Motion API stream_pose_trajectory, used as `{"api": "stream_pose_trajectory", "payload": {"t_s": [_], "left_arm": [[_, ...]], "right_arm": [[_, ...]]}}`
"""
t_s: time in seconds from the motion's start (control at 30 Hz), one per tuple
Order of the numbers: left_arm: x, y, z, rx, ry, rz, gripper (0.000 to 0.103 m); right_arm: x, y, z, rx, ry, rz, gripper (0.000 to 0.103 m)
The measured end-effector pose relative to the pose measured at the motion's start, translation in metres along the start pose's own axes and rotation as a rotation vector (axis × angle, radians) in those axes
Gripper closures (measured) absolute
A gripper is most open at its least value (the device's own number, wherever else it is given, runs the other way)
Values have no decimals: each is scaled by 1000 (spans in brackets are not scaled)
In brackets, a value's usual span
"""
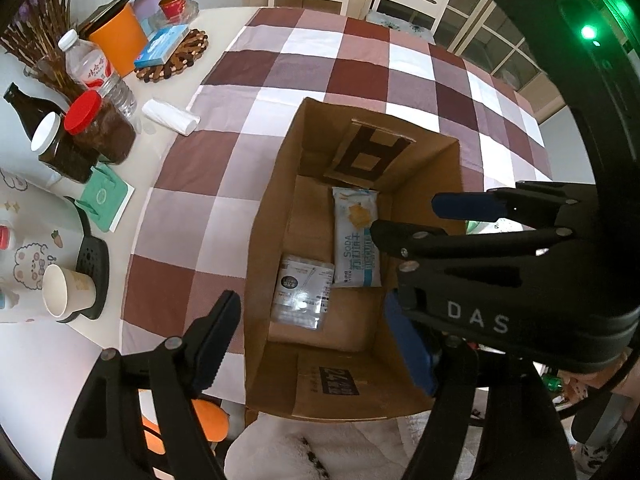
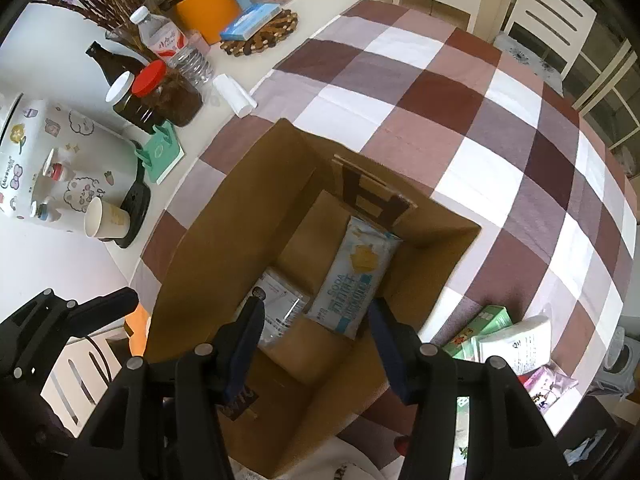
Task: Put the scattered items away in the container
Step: 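Open both tools to drop the swab tub and biscuits into the box, then move both tools back to the remaining pile of items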
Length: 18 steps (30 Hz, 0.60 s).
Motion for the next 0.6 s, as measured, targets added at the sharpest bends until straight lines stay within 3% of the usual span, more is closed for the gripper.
{"api": "stream_pose_trajectory", "payload": {"t_s": [0.6], "left_arm": [[10, -34, -16, -11, -25, 75, 27]], "right_arm": [[34, -30, -34, 27, -69, 79, 47]]}}
Point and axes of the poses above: each gripper's, at about its wrist camera, not at the fingertips, and z roughly the way its jaws point, y to its left, x to its underside, the point moved 4 cm from there along z, roughly the way its jaws point, and after that the axes turned 6 degrees about -x, right-handed, at the moved point
